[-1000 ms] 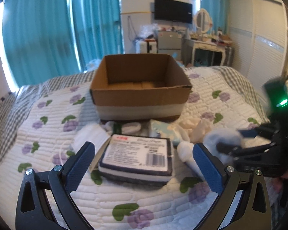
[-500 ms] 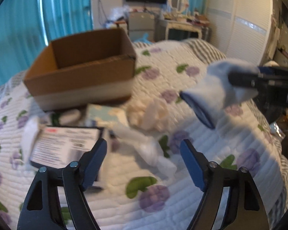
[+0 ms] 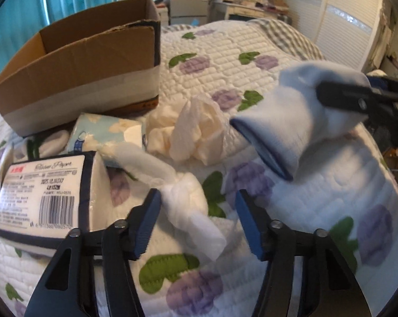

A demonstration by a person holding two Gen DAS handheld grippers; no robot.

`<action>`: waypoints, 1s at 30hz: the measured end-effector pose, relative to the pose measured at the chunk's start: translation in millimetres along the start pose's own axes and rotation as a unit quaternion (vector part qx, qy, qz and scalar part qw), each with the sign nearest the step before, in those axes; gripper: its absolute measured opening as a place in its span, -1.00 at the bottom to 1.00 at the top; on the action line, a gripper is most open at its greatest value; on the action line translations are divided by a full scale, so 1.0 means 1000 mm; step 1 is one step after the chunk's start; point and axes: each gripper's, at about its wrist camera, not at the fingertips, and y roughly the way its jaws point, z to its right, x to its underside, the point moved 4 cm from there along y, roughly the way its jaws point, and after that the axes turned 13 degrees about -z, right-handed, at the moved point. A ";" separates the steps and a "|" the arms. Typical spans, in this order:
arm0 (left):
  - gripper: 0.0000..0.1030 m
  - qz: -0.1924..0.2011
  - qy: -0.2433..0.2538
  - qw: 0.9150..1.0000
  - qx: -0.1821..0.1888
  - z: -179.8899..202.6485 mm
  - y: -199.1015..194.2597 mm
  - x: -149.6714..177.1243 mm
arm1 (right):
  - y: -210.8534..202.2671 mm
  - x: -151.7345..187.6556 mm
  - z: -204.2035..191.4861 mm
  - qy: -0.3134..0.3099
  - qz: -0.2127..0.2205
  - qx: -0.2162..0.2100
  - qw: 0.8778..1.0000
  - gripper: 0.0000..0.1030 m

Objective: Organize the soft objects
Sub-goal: 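Grasp the white crumpled cloth with the left gripper while the right gripper holds the glove, then carry glove and cloth over the cardboard box and open both grippers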

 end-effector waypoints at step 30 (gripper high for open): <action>-0.46 0.131 -0.019 0.990 0.036 -0.030 -0.151 0.007 | -0.127 0.005 -0.054 -0.023 0.081 0.037 0.996 0.11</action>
